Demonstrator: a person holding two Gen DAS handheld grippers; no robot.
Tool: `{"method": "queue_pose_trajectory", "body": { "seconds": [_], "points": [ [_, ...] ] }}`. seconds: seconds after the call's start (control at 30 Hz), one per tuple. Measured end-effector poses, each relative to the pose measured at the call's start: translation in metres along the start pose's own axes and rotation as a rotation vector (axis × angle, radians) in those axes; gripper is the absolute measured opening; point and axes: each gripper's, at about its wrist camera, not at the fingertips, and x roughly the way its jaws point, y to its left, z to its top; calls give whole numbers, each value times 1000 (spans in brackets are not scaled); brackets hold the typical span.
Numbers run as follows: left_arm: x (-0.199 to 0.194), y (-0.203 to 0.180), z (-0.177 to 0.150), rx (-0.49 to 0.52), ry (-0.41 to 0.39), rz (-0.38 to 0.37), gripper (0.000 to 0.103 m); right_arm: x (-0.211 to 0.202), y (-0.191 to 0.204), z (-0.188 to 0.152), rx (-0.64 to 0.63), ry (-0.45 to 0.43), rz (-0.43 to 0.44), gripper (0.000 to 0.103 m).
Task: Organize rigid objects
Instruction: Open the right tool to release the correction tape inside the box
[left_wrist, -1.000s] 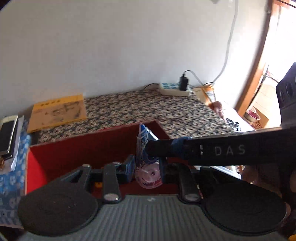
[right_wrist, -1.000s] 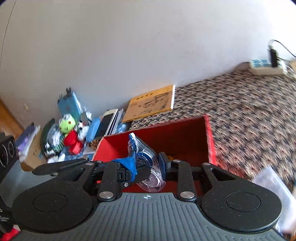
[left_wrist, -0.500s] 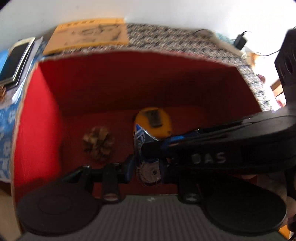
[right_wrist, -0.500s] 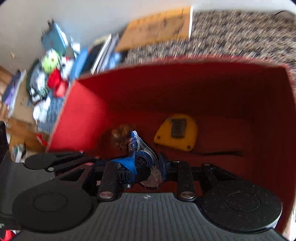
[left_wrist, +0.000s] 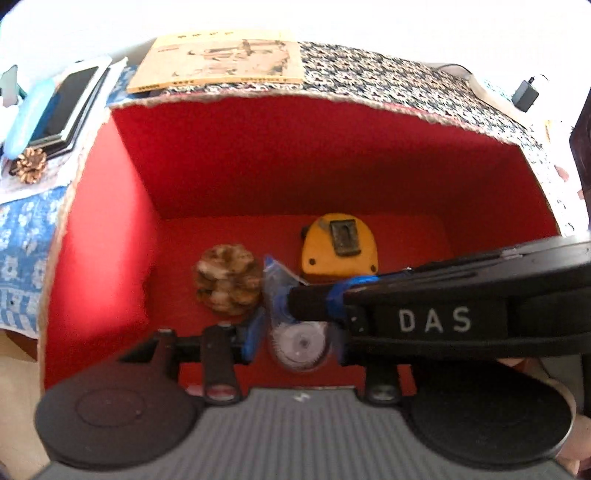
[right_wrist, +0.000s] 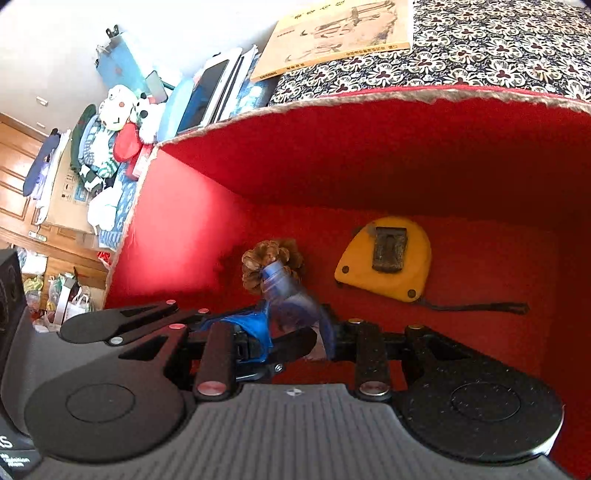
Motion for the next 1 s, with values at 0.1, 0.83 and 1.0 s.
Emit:
{"method": "queue_pose_trajectory", "body": {
  "seconds": [0.1, 0.83, 1.0],
  "points": [
    [-1, 1, 1, -9, -15, 15, 44, -4, -2, -2, 27, -28, -26, 13],
    [-3, -6, -1, 35, -69, 89, 44, -19, 4, -13, 15, -233, -204, 13],
    [-11, -8, -3, 25, -78, 128, 51, -24, 6, -16, 6, -260, -225, 13]
  ]
}}
